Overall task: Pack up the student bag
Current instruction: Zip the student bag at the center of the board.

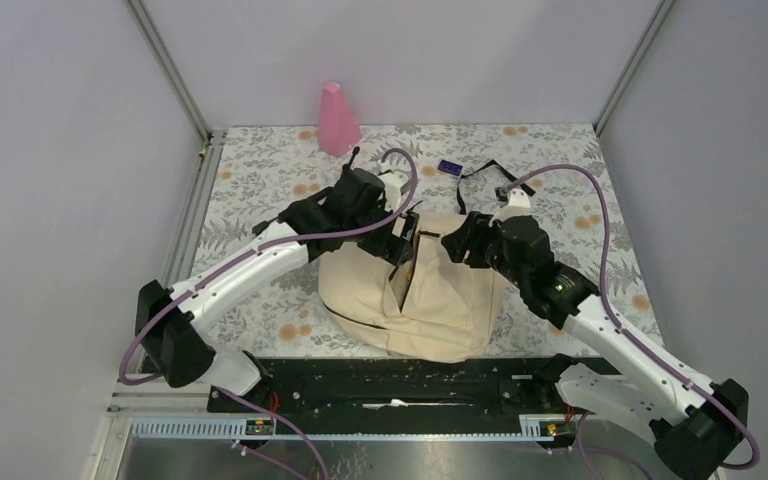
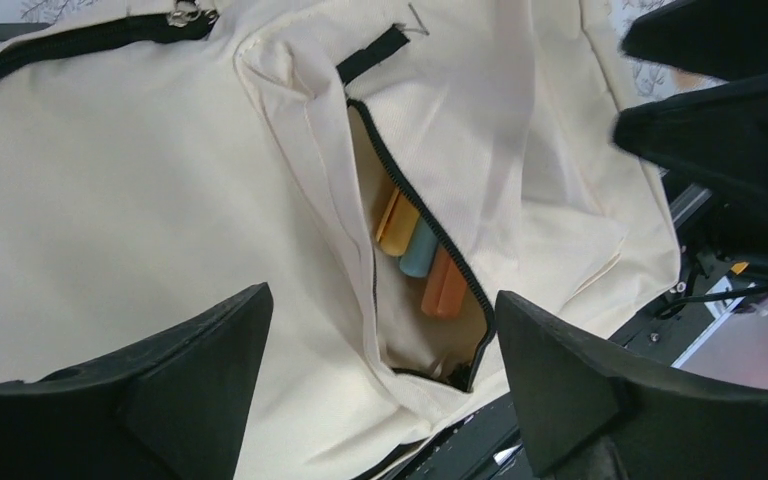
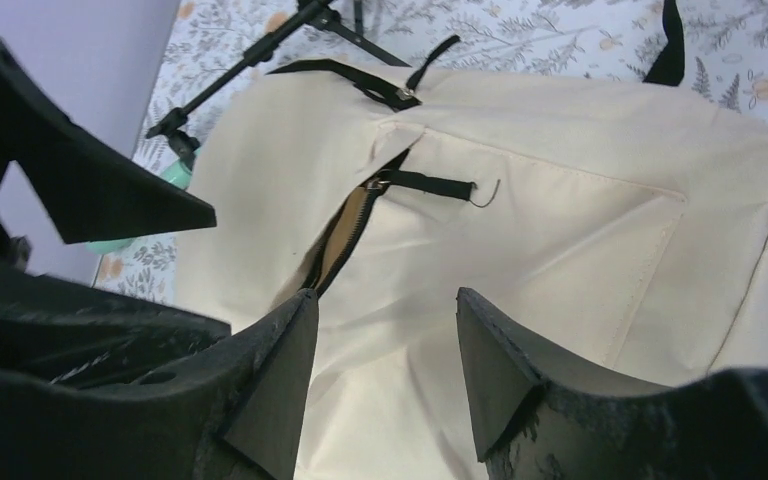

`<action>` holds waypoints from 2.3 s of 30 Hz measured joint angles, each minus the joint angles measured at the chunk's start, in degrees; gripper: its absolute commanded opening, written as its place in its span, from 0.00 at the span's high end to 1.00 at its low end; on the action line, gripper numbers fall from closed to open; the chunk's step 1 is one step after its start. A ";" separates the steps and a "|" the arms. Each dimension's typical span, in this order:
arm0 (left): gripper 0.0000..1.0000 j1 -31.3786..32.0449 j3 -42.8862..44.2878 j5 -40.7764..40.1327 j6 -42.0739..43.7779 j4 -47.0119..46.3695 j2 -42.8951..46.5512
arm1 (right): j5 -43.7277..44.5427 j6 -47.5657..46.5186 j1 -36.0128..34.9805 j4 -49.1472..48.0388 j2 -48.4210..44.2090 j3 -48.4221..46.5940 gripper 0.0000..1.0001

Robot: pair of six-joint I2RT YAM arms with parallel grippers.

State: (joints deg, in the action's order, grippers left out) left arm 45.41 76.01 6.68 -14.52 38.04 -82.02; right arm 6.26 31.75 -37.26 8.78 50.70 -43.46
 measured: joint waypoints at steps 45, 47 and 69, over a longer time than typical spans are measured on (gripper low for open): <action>0.70 -0.13 1.51 2.40 -0.26 -0.33 -16.48 | 3.76 29.14 1.01 -33.70 30.23 8.28 0.46; 0.72 -0.13 1.51 2.51 -0.26 -0.33 -16.50 | 4.15 29.86 1.01 -34.01 30.99 8.26 0.47; 0.90 -0.13 1.51 2.82 -0.02 0.04 -16.76 | 9.64 31.89 1.01 -36.48 37.97 4.20 0.68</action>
State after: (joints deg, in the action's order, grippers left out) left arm 45.28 77.52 9.50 -14.55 38.09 -98.78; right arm 15.90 63.64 -36.25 -27.70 88.66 -39.27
